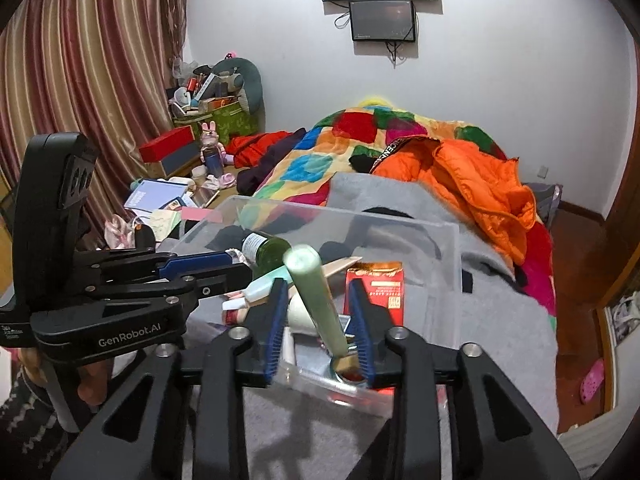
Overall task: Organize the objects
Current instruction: 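Carry the bottle and green tube into the clear box and open both tools, then withdraw both tools from the box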
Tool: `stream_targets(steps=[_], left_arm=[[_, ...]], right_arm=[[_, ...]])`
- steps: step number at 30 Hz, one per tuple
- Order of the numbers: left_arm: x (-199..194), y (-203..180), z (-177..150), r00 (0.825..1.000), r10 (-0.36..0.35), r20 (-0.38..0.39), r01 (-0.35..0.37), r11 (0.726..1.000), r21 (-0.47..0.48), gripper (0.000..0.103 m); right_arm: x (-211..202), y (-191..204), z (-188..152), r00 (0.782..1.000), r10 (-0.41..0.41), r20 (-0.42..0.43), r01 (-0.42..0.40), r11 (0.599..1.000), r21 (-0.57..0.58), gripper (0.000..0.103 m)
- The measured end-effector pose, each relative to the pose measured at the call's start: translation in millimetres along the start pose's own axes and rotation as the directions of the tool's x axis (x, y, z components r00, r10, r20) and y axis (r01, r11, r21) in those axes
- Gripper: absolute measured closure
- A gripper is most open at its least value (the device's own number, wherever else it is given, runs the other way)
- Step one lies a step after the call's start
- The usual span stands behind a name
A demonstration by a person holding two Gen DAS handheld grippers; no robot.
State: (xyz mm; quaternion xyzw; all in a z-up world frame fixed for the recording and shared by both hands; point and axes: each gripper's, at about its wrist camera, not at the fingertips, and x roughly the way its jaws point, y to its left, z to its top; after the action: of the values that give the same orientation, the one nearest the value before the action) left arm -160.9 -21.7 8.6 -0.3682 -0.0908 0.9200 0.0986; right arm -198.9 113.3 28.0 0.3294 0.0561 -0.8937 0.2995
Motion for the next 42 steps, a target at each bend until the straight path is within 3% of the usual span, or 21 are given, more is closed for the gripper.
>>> stream_targets(steps=[3, 15, 21, 24, 27, 30, 34, 42], left_arm=[[-7, -1, -2, 1.000, 0.000, 0.011, 0.000, 1.000, -0.004, 0.071], [-40, -8, -19, 0.999, 0.030, 0.037, -0.029, 0.999, -0.015, 0.070], [-61, -16, -32, 0.996, 0.060, 0.070, -0.060, 0.998, -0.010, 0.045], [-70, -21, -39, 0.994, 0.067, 0.086, -0.067, 0.998, -0.003, 0.038], [-76, -25, -45, 0.993, 0.070, 0.095, -0.071, 0.997, 0.002, 0.033], [-81, -27, -51, 0.990, 0.089, 0.107, -0.089, 0.996, 0.003, 0.020], [-84, -28, -59, 0.988, 0.096, 0.118, -0.097, 0.995, 0.001, 0.014], [-85, -30, -66, 0.989, 0.095, 0.117, -0.097, 0.995, 0.008, 0.013]], right_arm=[[-5, 0, -2, 1.000, 0.006, 0.004, -0.006, 1.000, 0.006, 0.069], [-35, 8, -14, 0.999, 0.009, 0.040, -0.010, 1.000, 0.026, 0.055], [-53, 14, -26, 0.998, 0.001, 0.061, -0.003, 1.000, 0.027, 0.044], [-62, 18, -34, 0.997, -0.022, 0.072, 0.020, 1.000, 0.021, 0.031], [-70, 19, -40, 0.995, -0.036, 0.092, 0.034, 0.999, 0.030, 0.025], [-73, 20, -45, 0.995, -0.045, 0.092, 0.041, 0.998, 0.038, 0.019], [-73, 23, -50, 0.996, -0.039, 0.080, 0.037, 0.999, 0.030, 0.019], [-74, 27, -57, 0.997, -0.036, 0.071, 0.034, 0.999, 0.031, 0.018]])
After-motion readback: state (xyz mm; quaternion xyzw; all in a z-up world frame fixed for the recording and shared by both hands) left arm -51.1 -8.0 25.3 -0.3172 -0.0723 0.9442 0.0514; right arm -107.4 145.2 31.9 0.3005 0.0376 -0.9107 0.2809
